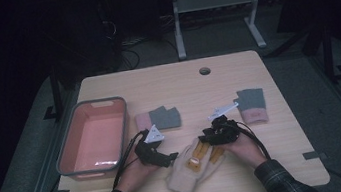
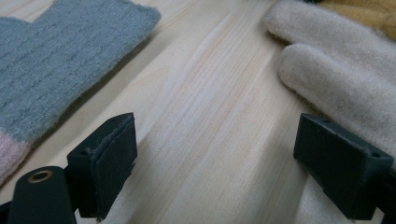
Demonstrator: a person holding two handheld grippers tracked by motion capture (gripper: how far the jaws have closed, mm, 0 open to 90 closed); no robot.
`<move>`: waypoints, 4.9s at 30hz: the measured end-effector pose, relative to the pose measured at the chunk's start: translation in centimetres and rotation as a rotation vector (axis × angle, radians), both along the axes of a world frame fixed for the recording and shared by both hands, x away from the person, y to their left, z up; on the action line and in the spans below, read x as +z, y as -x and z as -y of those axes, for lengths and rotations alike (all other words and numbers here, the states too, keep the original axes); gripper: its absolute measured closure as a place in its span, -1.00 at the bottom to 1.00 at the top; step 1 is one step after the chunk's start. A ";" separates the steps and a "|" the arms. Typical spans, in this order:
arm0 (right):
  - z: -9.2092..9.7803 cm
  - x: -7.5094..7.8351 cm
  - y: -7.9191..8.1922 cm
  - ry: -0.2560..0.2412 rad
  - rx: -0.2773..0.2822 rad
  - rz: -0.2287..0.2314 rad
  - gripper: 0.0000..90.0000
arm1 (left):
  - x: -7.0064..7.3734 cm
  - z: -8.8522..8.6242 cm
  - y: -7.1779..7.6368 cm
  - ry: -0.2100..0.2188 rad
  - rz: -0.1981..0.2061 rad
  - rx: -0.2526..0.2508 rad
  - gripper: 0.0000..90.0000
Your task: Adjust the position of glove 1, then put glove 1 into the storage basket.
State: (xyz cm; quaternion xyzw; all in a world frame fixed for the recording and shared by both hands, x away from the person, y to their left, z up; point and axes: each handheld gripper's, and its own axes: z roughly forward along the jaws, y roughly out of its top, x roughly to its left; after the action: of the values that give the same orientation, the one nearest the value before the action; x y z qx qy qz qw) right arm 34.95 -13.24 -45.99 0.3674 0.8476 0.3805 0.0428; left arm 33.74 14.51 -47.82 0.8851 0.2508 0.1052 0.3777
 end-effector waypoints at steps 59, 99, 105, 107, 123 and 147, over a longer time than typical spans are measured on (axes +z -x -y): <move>2.7 1.0 3.8 0.170 0.001 0.072 0.78 | 0.0 0.0 0.0 -0.004 0.006 -0.002 -0.72; 9.7 -1.8 3.8 0.139 -0.170 0.117 -0.74 | 5.1 1.7 4.3 0.107 -0.097 -0.091 -0.73; 9.9 -2.0 3.9 0.115 -0.177 0.130 -0.78 | 4.7 3.2 5.3 0.096 -0.110 -0.116 -0.73; 9.9 -2.1 4.0 0.108 -0.179 0.137 -0.78 | 4.2 3.7 5.6 0.087 -0.123 -0.120 -0.73; 10.0 -2.2 4.0 0.096 -0.180 0.145 -0.78 | 1.2 5.2 5.7 0.025 -0.181 -0.153 -0.73; 10.0 -2.2 4.0 0.096 -0.180 0.145 -0.78 | 1.5 5.0 5.4 0.049 -0.272 -0.234 0.43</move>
State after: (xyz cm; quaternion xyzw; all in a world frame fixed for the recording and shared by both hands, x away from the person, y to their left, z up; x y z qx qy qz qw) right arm 30.97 -23.21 -48.23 0.4112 0.8230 0.3598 0.1553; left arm 28.37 9.49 -46.33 0.9048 0.1975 -0.0664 0.3715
